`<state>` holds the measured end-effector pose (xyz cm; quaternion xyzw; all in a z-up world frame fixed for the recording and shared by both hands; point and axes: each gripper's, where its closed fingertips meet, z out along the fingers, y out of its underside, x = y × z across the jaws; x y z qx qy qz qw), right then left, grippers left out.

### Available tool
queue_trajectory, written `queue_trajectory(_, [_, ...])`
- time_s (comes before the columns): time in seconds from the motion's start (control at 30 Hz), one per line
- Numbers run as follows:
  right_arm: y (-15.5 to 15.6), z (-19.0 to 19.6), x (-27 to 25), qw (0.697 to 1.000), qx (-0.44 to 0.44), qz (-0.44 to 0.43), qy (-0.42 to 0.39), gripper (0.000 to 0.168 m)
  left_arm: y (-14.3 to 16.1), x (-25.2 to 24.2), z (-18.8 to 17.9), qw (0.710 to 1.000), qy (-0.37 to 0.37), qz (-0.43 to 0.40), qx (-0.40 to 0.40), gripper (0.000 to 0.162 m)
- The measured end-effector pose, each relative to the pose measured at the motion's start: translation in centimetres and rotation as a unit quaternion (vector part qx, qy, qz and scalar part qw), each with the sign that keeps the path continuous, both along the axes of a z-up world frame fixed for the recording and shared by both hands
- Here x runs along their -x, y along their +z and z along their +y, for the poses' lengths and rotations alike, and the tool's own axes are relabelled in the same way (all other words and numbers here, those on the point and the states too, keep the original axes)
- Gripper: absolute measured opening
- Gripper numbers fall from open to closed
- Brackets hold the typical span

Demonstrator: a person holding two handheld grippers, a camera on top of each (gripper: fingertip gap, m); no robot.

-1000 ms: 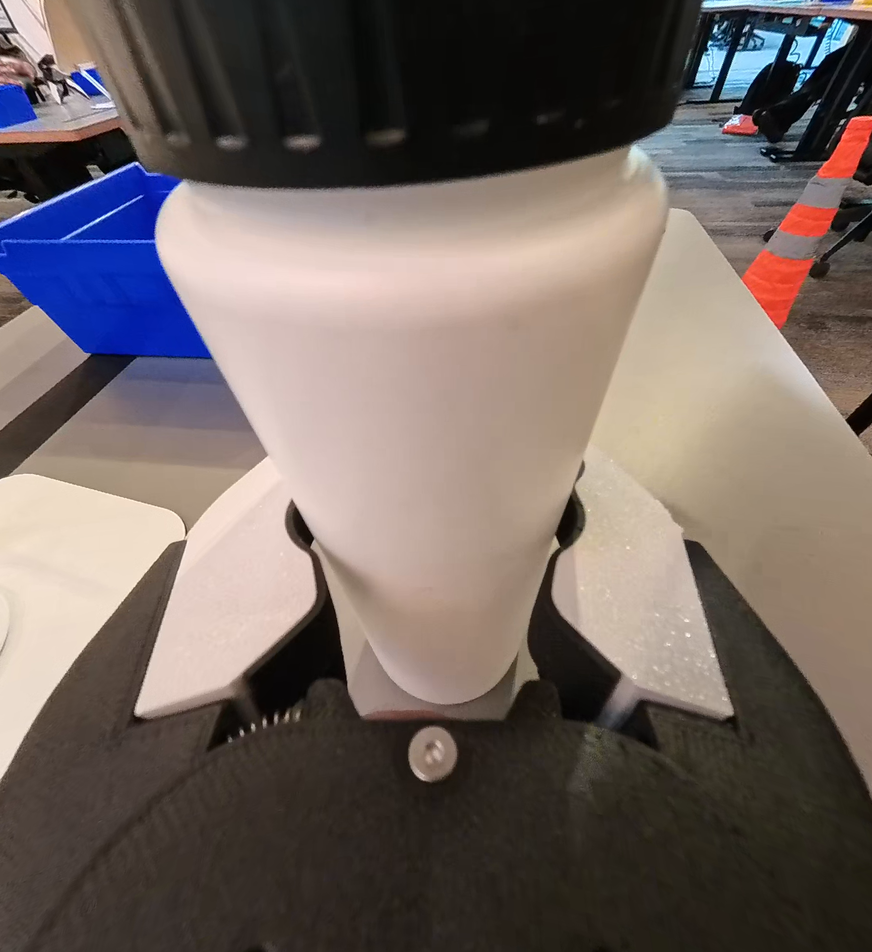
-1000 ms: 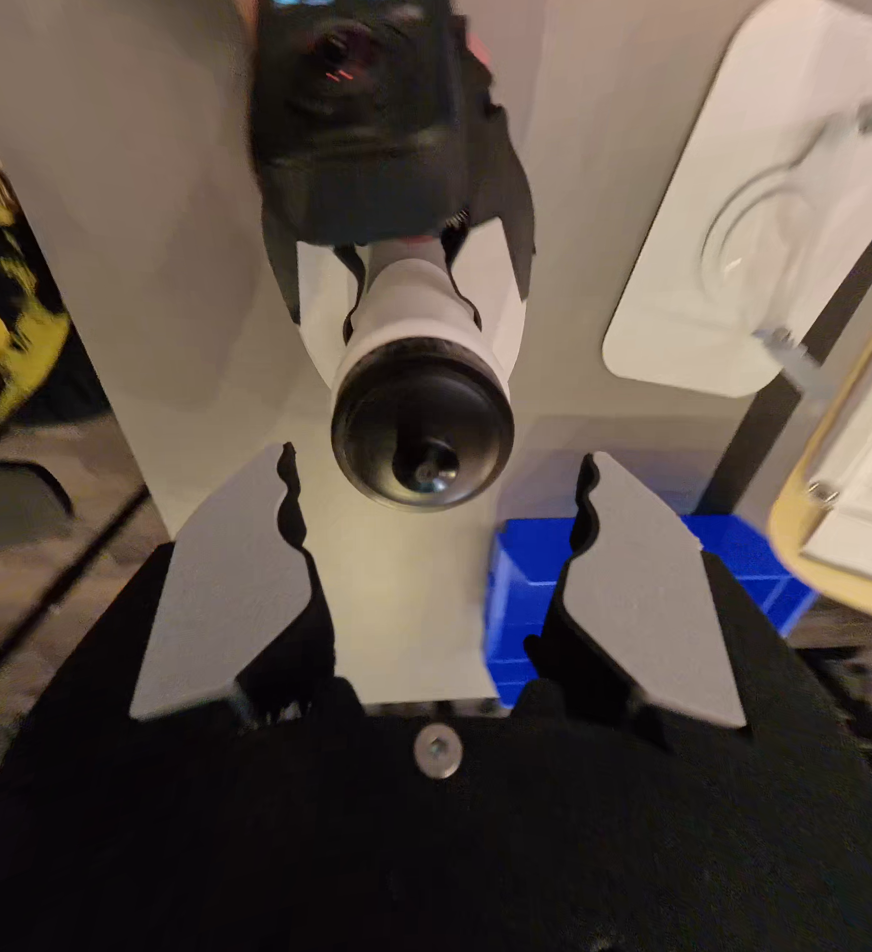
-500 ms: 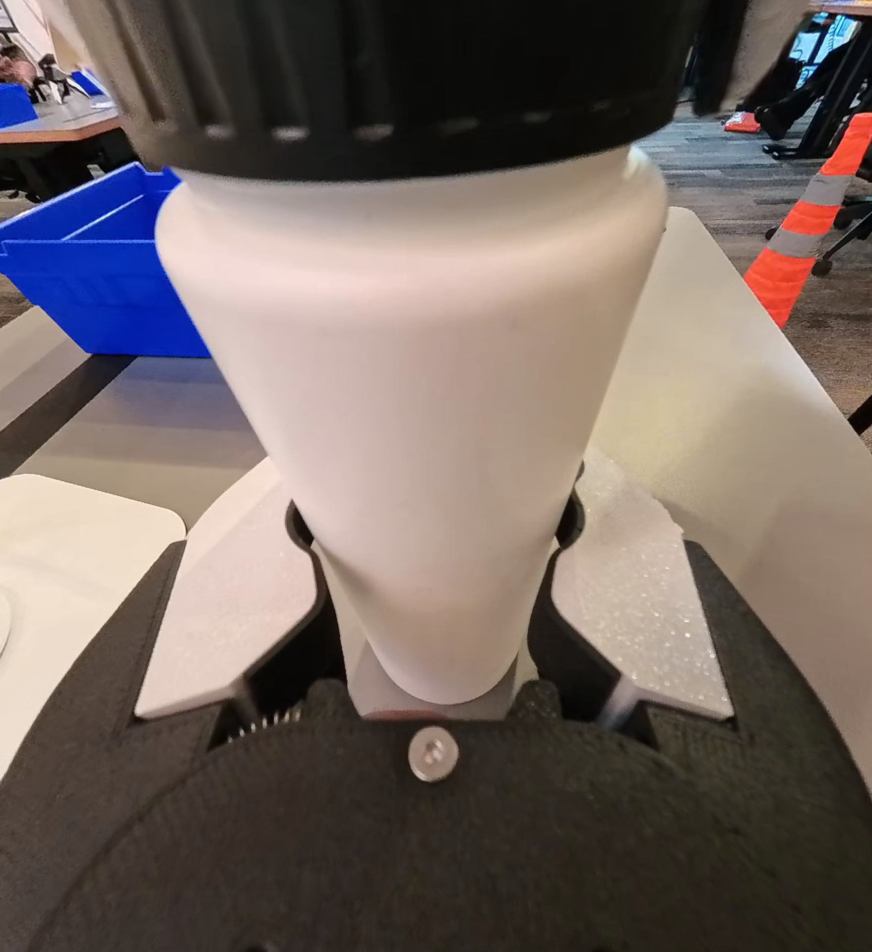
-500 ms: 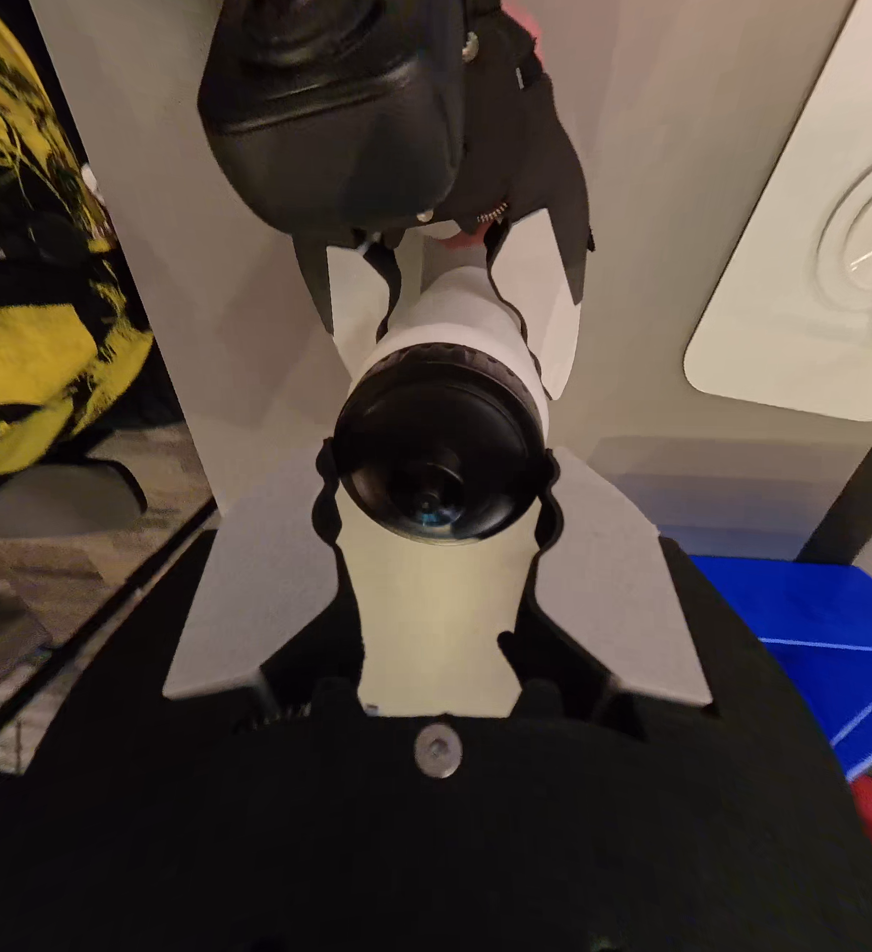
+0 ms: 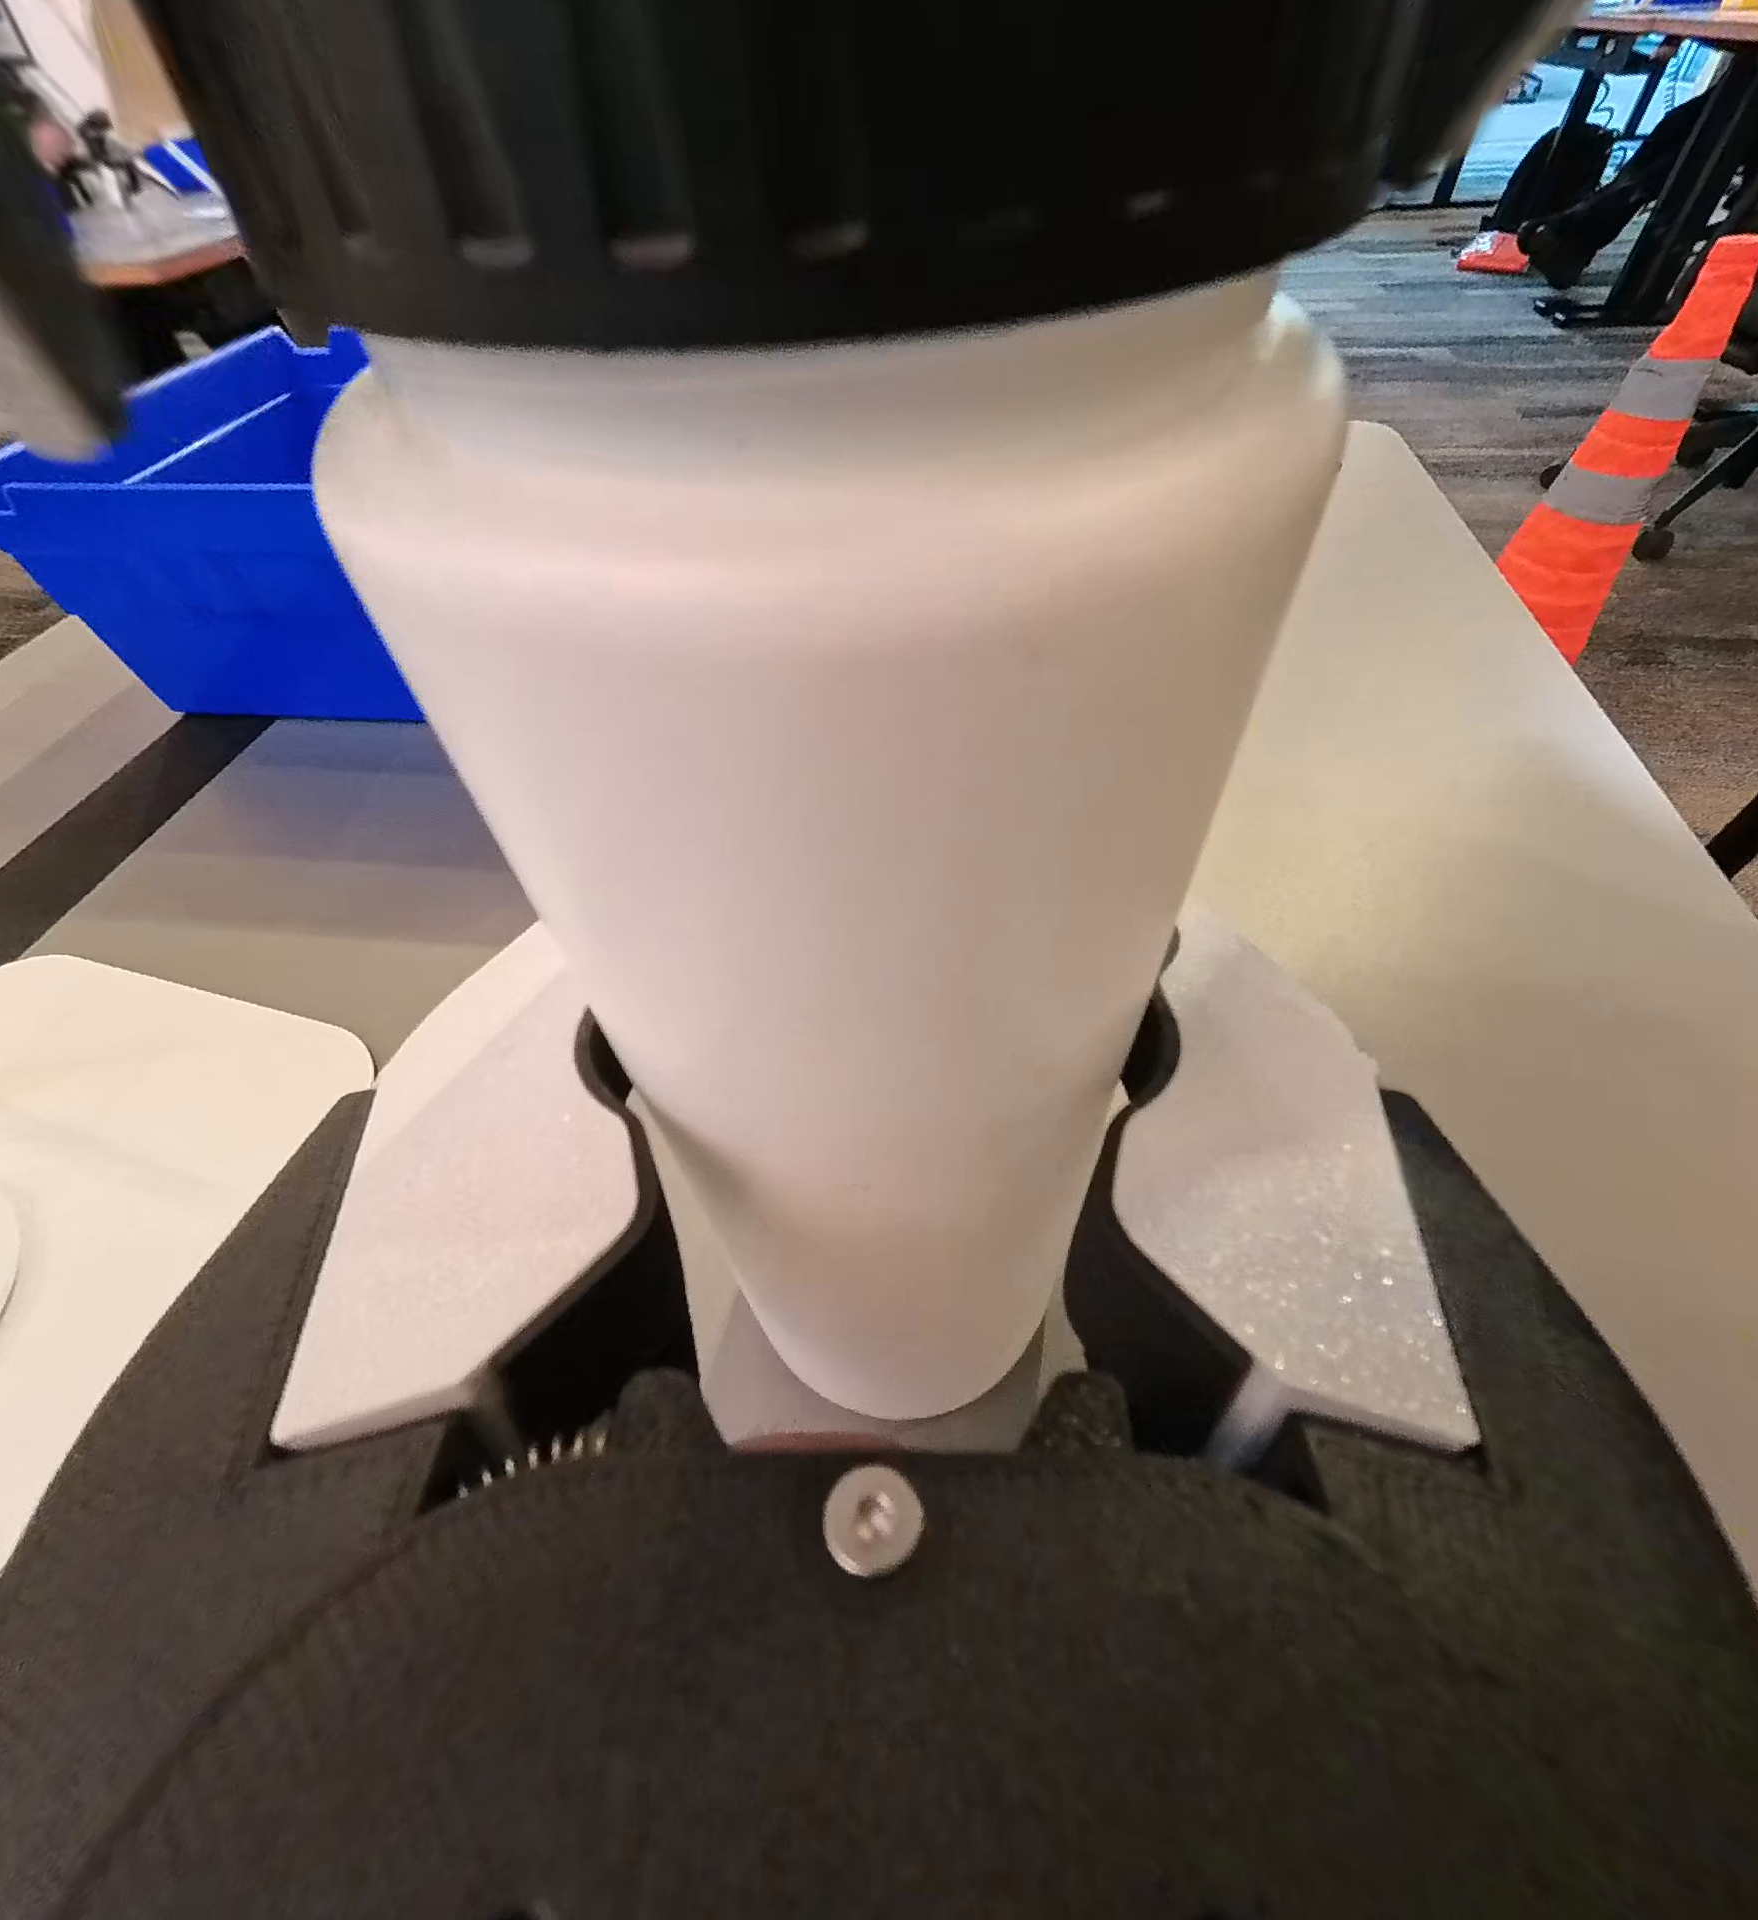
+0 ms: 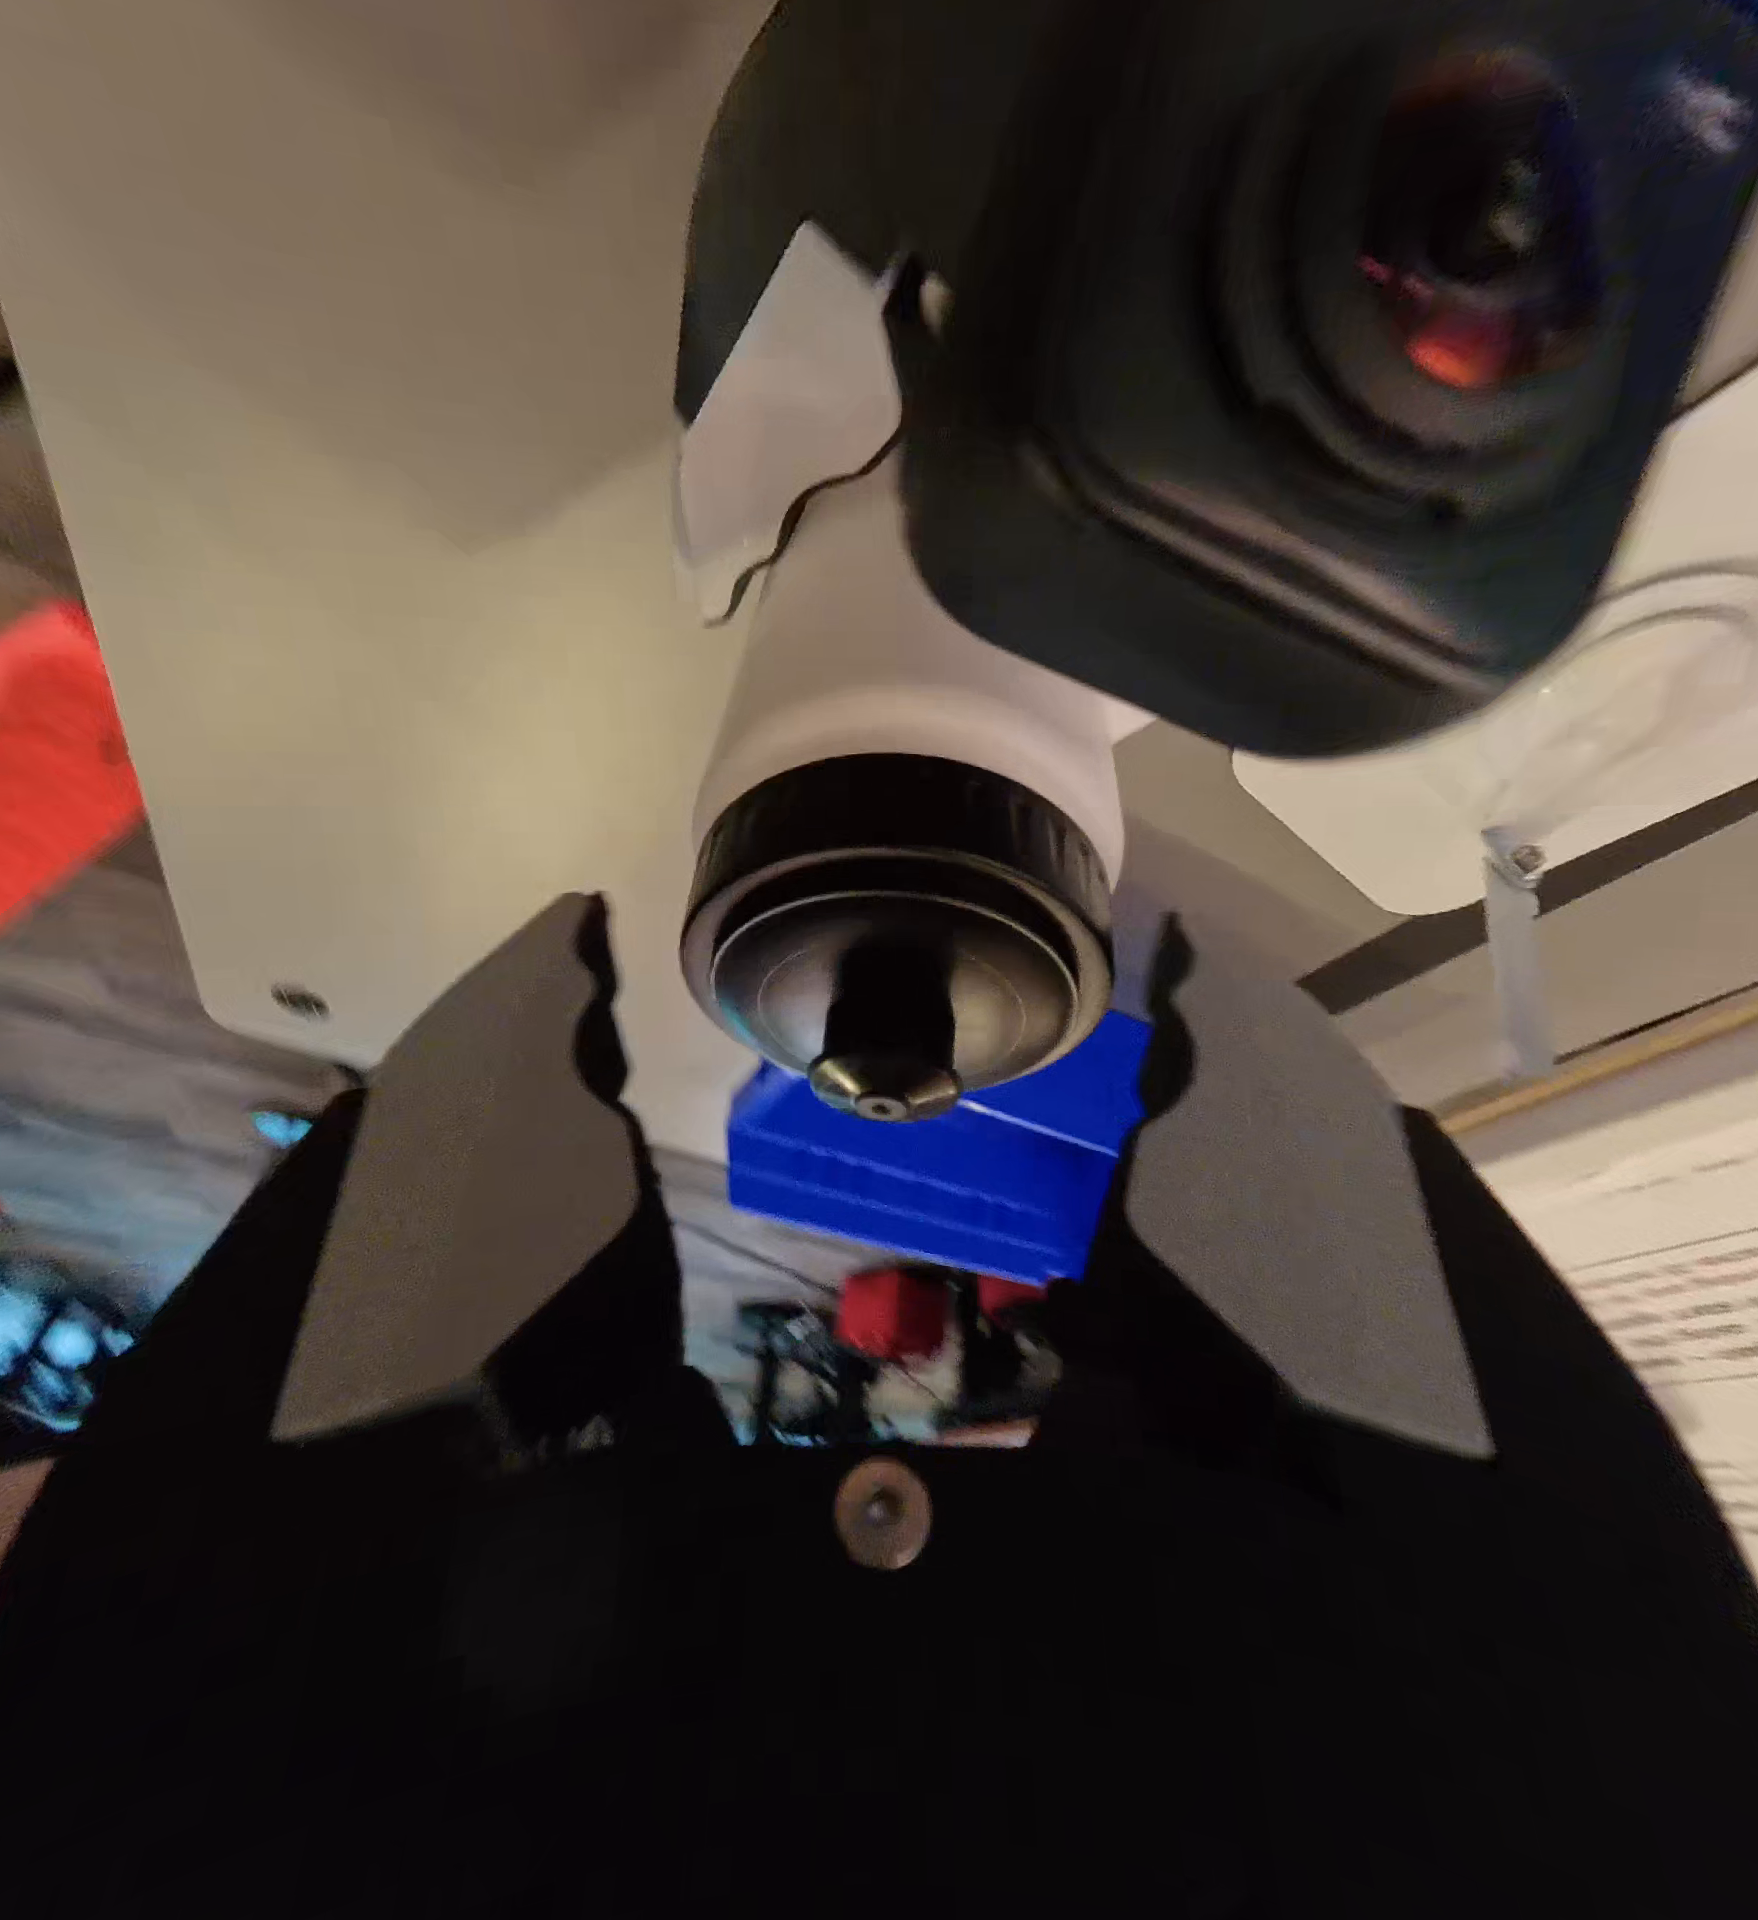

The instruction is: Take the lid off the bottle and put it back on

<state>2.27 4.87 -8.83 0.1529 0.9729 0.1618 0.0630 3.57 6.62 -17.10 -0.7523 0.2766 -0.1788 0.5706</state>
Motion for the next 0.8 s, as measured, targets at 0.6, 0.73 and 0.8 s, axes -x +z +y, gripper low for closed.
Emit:
queue_trajectory(0.6, [0.4,-1.0,0.2,0.933,0.183,0.1,-0.293,0.075,0.0,0.0,0.0,1.0,0.002,-0.001,-0.001,0.094])
queue_trajectory(0.73, [0.4,-0.7,-0.1,0.968,0.15,0.065,-0.192,0.075,0.0,-0.1,0.1,1.0,0.001,0.0,-0.002,0.094])
queue_trajectory(0.8, [0.5,-0.3,-0.3,0.989,0.111,0.04,-0.092,0.075,0.0,-0.2,0.1,1.0,0.001,0.002,-0.003,0.094])
